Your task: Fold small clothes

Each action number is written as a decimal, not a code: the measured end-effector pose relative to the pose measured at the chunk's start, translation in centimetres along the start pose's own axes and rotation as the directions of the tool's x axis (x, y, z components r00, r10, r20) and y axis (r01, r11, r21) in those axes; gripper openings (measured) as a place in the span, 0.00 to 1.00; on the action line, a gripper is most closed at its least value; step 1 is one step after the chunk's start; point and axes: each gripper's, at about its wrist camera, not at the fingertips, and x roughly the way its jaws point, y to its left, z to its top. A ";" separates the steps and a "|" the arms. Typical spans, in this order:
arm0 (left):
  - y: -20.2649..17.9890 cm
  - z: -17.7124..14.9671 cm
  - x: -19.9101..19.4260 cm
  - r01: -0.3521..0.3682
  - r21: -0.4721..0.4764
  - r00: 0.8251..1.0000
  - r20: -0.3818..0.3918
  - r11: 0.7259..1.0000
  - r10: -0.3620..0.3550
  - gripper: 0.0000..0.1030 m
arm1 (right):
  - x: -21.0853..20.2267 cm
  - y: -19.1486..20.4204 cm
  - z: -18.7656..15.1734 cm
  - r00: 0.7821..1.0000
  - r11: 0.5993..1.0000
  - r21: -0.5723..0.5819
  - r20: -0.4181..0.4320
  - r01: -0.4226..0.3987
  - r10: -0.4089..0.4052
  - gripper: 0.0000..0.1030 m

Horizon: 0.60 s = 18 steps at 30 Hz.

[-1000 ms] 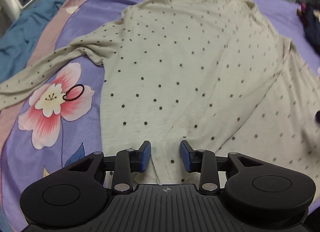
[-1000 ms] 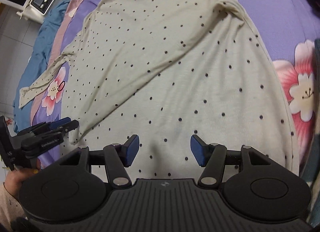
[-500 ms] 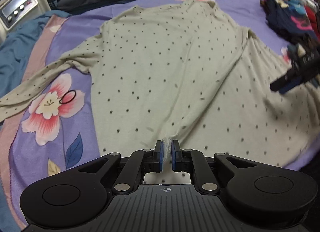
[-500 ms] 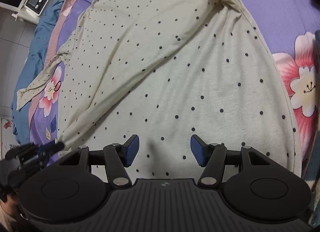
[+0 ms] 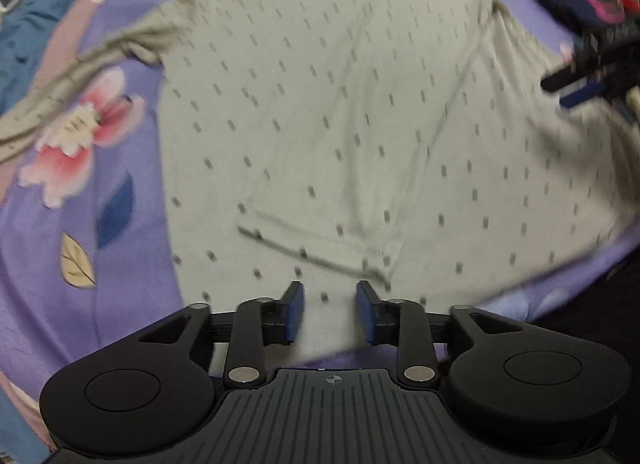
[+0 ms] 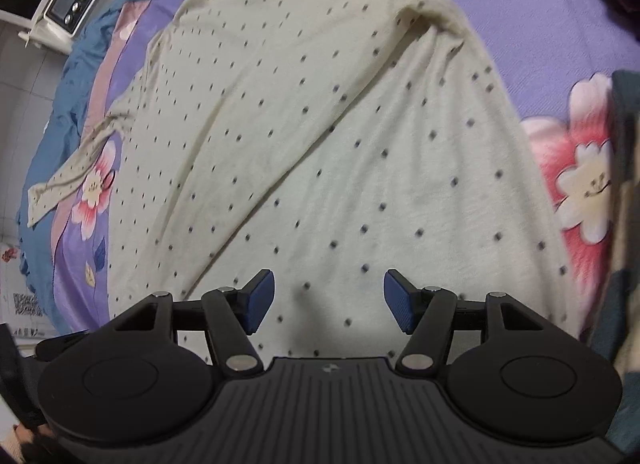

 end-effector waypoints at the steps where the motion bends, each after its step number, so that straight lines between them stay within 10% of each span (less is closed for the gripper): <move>1: 0.2 0.4 -0.9 -0.008 -0.015 0.999 0.047 1.000 0.008 1.00 | -0.4 -0.5 0.5 0.999 1.000 0.002 0.035 0.009 -0.009 0.63; 8: 0.2 3.8 0.8 -0.078 -0.040 0.995 0.057 0.996 0.080 1.00 | -0.6 -3.0 6.9 0.945 0.962 -0.067 0.217 0.266 -0.246 0.51; 18: -1.1 4.9 4.4 -0.116 -0.073 0.993 -0.039 0.991 0.113 1.00 | 3.0 -2.5 11.8 0.956 0.919 -0.303 0.227 0.251 -0.186 0.28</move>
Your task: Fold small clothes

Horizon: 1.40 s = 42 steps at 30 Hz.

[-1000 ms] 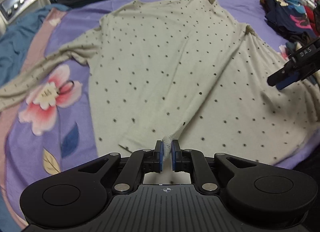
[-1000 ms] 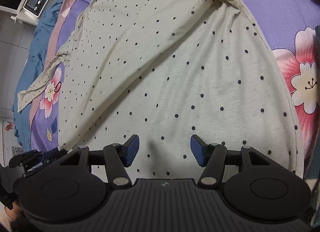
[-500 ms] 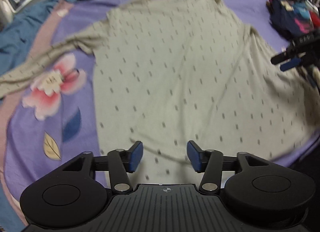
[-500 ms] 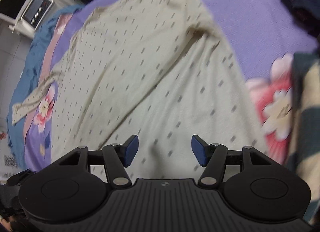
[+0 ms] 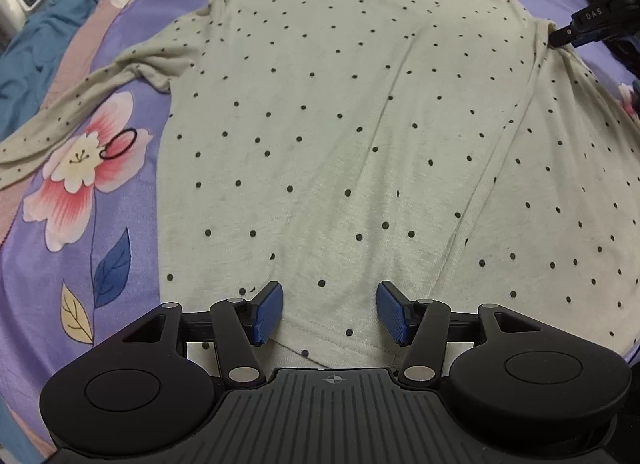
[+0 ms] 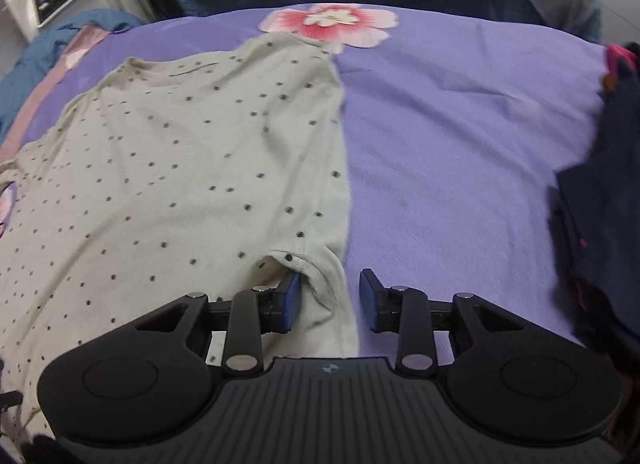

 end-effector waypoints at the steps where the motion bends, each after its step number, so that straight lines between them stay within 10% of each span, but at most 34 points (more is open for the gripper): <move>1: 0.1 0.0 0.1 -0.001 -0.009 1.000 -0.002 1.000 0.001 1.00 | -0.1 0.0 0.1 1.000 1.000 -0.009 0.001 -0.009 0.009 0.12; 9: 0.2 -0.1 0.6 -0.018 -0.052 1.000 -0.009 0.998 0.018 1.00 | -0.6 -3.4 -1.1 1.000 0.993 0.114 -0.014 0.027 -0.026 0.07; 22: 0.2 -0.8 0.3 -0.043 -0.061 0.999 -0.034 0.997 0.041 1.00 | -4.2 -2.0 -2.4 0.989 0.973 0.174 -0.047 0.149 -0.143 0.49; 30: 1.3 -0.8 0.9 -0.036 -0.134 0.998 -0.058 0.990 0.028 1.00 | -3.9 3.9 -1.7 0.974 0.973 0.063 0.042 -0.224 0.221 0.70; 35: 1.8 -0.5 0.4 -0.042 -0.164 0.998 -0.054 0.986 0.034 1.00 | 1.3 7.5 -2.3 0.987 0.993 0.007 -0.115 -0.115 0.115 0.73; 42: 6.9 -0.1 -4.3 -0.197 -0.298 0.967 0.098 0.934 0.235 1.00 | -1.6 10.1 -4.1 0.995 0.986 -0.137 -0.048 -0.098 0.093 0.78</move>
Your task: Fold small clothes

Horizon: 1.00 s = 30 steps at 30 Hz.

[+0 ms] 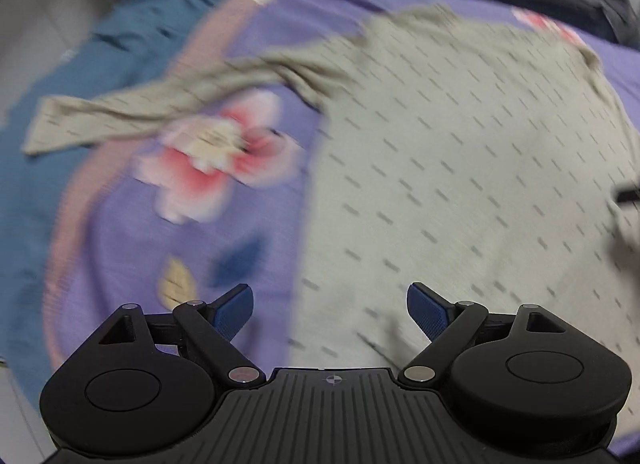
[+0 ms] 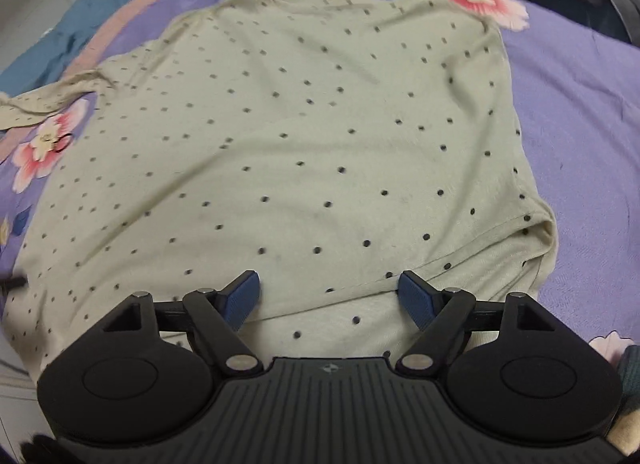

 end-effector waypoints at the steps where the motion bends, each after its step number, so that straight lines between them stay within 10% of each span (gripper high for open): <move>1: 1.4 0.7 -0.4 -0.042 -0.022 0.999 0.033 0.999 0.043 1.00 | -0.7 0.0 -0.2 1.000 1.000 0.011 0.006 0.000 0.000 0.79; 11: 20.7 9.4 1.1 -0.385 -0.296 0.892 0.121 0.874 0.435 1.00 | -4.8 -1.0 -3.1 1.000 0.982 0.189 0.007 -0.022 0.021 0.80; 16: 25.7 11.3 4.9 -0.371 -0.347 0.915 0.023 0.861 0.403 1.00 | -5.1 -0.7 -4.1 1.000 0.972 0.234 -0.016 0.005 -0.001 0.81; 18: 26.2 11.5 5.8 -0.297 -0.374 0.945 0.018 0.879 0.327 0.77 | -5.3 -0.6 -4.3 1.000 0.970 0.241 -0.017 0.009 -0.005 0.81; 21: 25.8 12.4 5.1 -0.296 -0.381 0.937 0.061 0.876 0.343 0.43 | -5.7 -0.6 -4.4 1.000 0.967 0.253 -0.013 0.019 -0.017 0.81; 28: 26.8 18.0 -6.0 -0.264 -0.521 0.761 0.404 0.812 0.507 0.43 | -6.5 -1.3 -4.6 1.000 0.955 0.297 0.012 0.017 -0.021 0.81; 30: 26.7 20.2 -8.3 -0.197 -0.501 0.752 0.474 0.843 0.458 0.43 | -6.3 -1.3 -4.7 1.000 0.951 0.311 0.011 0.004 -0.008 0.81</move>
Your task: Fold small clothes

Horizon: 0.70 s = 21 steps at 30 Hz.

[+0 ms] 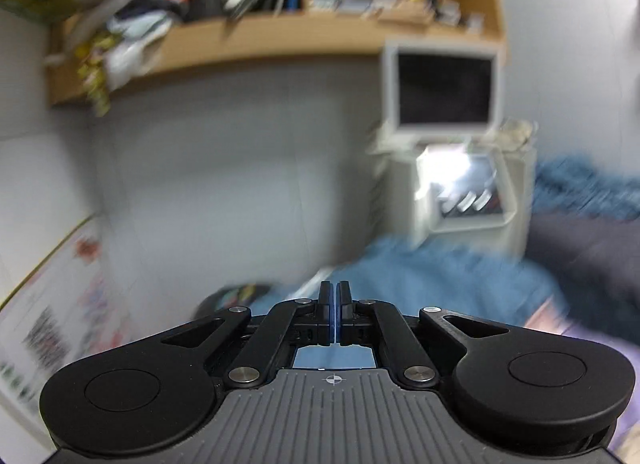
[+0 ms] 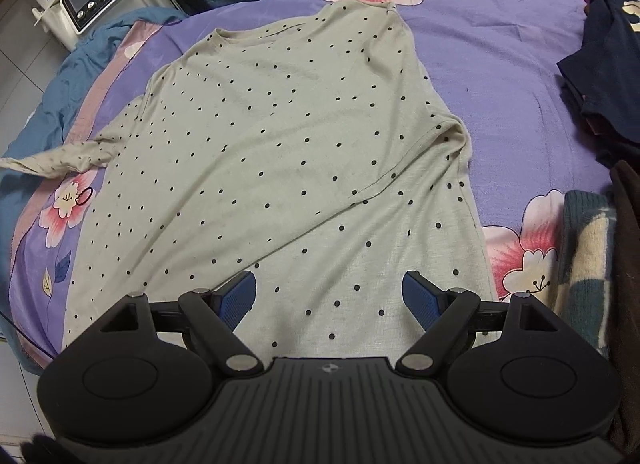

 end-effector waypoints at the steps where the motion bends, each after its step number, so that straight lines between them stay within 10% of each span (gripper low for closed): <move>1: -0.7 0.9 -0.2 0.023 0.008 1.000 0.003 1.000 -0.023 0.43 | 0.1 0.0 -0.1 1.000 1.000 0.008 -0.003 -0.011 0.011 0.81; 4: -3.7 0.9 -0.1 0.097 0.112 0.995 -0.036 0.989 -0.094 0.49 | 0.5 0.1 -0.4 0.999 0.999 0.026 -0.019 -0.025 0.026 0.81; 7: -5.8 -2.2 0.6 0.079 0.192 0.989 -0.140 0.978 -0.053 1.00 | 0.1 0.1 -0.7 0.999 0.998 0.040 -0.012 -0.041 0.042 0.81; 10: -5.7 -5.9 2.3 0.076 0.189 0.967 -0.252 0.979 -0.026 1.00 | -0.2 -0.4 -0.9 1.000 0.999 0.040 -0.013 -0.027 0.027 0.81; 18: -4.3 -12.7 10.8 0.053 0.123 0.830 -0.557 0.991 0.024 1.00 | -0.5 -0.9 -1.4 0.999 0.997 0.073 -0.029 0.037 -0.035 0.81; 21: -4.4 -14.9 14.1 0.023 0.110 0.743 -0.667 0.994 0.057 1.00 | -0.6 -0.1 -1.6 0.999 0.996 0.081 -0.027 0.043 -0.041 0.81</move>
